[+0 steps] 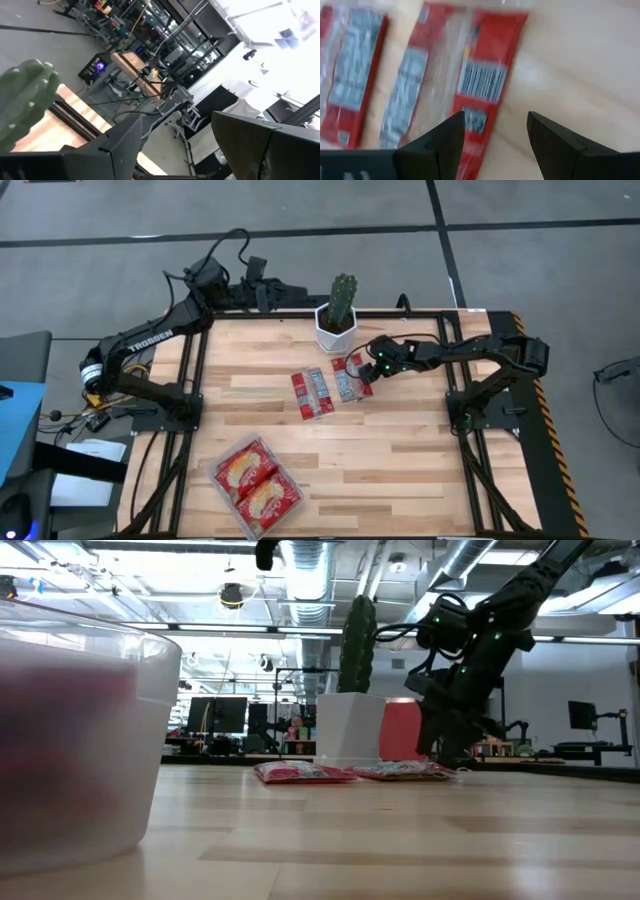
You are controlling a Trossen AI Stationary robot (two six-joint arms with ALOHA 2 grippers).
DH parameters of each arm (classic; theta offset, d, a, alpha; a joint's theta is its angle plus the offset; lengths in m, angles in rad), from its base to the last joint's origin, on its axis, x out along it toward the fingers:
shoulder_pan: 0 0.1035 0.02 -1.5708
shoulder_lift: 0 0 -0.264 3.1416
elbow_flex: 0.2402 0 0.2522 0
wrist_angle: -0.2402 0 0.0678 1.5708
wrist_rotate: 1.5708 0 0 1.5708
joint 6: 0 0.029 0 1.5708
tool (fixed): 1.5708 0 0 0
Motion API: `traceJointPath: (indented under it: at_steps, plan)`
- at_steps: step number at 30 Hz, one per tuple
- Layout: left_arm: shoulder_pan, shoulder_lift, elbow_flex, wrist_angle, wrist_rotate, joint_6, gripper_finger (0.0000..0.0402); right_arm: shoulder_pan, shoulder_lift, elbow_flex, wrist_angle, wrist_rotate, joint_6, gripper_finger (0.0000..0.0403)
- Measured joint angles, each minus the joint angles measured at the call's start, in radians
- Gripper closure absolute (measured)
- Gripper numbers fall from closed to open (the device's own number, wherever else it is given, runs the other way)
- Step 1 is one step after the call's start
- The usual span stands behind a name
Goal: Sort popcorn bags into baskets
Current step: Put the right red popcorn bag into the transparent bin
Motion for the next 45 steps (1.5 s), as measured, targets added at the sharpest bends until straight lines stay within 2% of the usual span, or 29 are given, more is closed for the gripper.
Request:
traceJointPath:
  at_steps: [5,13,21,32,36,40,43,45]
  plan:
    - [0.016,0.000,0.000,-0.026,0.013,0.021,0.0173,-0.011,0.000,-0.046,0.085,0.007,-0.009,0.0163]
    - [0.019,0.000,0.001,-0.023,0.016,0.044,0.0173,-0.002,0.000,-0.060,0.094,-0.048,0.027,0.0163]
    - [0.019,0.000,0.001,-0.042,0.011,0.136,0.0173,0.006,0.000,-0.060,0.089,-0.041,0.007,0.0163]
    - [0.038,0.000,0.001,-0.066,0.008,0.081,0.0173,0.034,0.126,-0.053,0.202,-0.026,0.059,0.0170]
    - [0.042,0.000,0.001,-0.085,0.007,0.105,0.0173,0.038,0.139,-0.054,0.205,-0.025,0.061,0.0217]
    - [0.042,0.000,0.001,-0.086,0.001,0.099,0.0173,0.035,0.123,-0.056,0.199,-0.043,0.095,0.0304]
    - [0.055,0.000,0.001,-0.087,0.008,0.108,0.0173,0.037,0.101,-0.057,0.199,-0.099,0.118,0.0375]
    - [0.074,0.000,0.001,-0.091,0.031,0.109,0.0173,0.039,0.085,-0.057,0.193,-0.126,0.117,0.0391]
